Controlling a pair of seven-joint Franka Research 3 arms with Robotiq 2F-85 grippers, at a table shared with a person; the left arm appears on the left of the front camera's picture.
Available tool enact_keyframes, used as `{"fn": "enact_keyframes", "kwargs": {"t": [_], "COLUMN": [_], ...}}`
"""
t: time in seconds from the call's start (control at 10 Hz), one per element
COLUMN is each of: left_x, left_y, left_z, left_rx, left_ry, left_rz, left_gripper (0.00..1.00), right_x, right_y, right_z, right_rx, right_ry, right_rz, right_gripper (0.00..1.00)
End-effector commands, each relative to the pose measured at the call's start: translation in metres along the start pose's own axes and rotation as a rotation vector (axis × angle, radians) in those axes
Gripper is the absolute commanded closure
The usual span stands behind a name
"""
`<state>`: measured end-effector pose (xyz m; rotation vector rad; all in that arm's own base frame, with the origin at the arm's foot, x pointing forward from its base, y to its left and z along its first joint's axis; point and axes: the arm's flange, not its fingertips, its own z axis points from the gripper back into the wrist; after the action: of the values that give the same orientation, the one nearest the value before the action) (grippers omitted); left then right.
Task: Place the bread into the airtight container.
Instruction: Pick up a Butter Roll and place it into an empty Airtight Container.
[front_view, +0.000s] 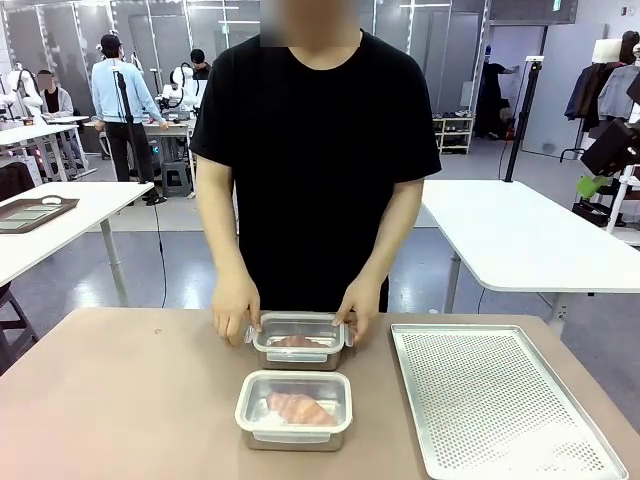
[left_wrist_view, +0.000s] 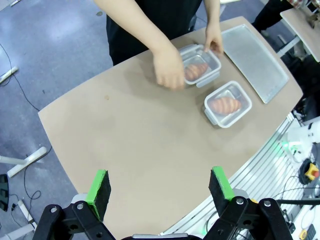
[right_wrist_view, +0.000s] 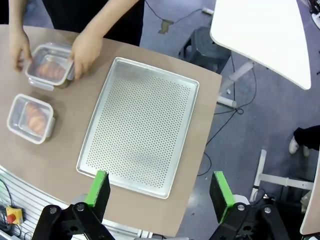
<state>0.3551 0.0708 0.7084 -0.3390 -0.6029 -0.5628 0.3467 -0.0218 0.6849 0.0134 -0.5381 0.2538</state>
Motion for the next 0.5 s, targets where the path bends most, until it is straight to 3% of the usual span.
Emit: {"fn": "enact_keyframes", "kwargs": {"t": [0.0, 0.4], "left_x": [-0.0002, -0.0002], "left_y": [-0.0011, -0.0011], "left_z": [0.0004, 0.0004], "left_rx": [-0.008, -0.008], "left_ry": [0.000, 0.000], "left_rz": [-0.009, -0.009], "left_gripper": [0.00, 0.00], "right_x": [0.0003, 0.0003], "right_y": [-0.0012, -0.0012], "right_z": [0.0002, 0.0002], "right_rx": [-0.009, -0.009], "right_ry": [-0.001, -0.001], "right_rz": [0.012, 0.012], "right_gripper": [0.00, 0.00]}}
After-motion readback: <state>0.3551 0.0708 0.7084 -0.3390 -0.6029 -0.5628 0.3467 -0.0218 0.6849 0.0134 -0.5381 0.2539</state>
